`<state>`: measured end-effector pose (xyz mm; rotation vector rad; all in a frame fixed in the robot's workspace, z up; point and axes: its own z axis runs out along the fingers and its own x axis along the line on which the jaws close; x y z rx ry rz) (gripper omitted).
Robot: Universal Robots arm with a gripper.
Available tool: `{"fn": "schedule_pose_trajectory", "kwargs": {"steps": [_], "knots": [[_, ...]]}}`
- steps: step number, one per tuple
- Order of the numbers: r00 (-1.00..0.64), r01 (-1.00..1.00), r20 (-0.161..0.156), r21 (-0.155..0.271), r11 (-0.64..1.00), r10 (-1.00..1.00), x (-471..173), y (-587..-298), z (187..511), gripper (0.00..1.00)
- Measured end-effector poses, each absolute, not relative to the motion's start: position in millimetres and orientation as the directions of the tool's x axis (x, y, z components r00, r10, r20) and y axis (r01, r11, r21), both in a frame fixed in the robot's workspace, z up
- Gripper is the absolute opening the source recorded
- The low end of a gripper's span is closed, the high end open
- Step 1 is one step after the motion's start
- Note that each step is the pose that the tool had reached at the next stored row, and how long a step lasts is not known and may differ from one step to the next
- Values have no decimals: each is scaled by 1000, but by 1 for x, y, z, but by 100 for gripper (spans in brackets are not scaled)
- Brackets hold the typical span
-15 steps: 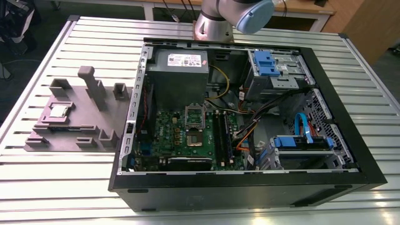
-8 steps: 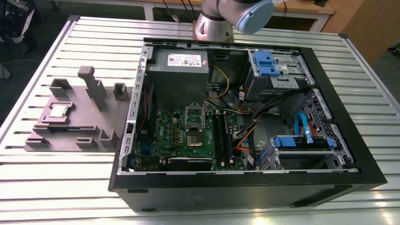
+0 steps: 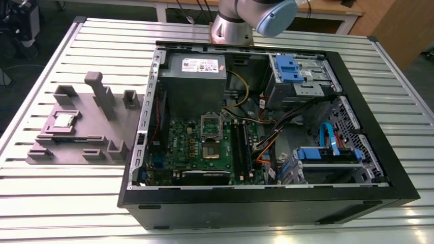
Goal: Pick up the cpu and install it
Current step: 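Pick up the cpu and move it towards the insertion slot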
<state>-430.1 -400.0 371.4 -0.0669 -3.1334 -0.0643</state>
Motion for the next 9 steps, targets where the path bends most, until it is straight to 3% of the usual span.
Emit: {"fn": "schedule_pose_trajectory", "kwargs": {"steps": [2, 5, 6, 9], "knots": [[-999, 43, 8, 41, 998, 43, -430, -400, 371, 47], [-999, 43, 8, 41, 998, 42, -430, -400, 371, 53], [-999, 43, 8, 41, 998, 43, -430, -400, 371, 59], [-999, 43, 8, 41, 998, 42, -430, -400, 371, 59]]}}
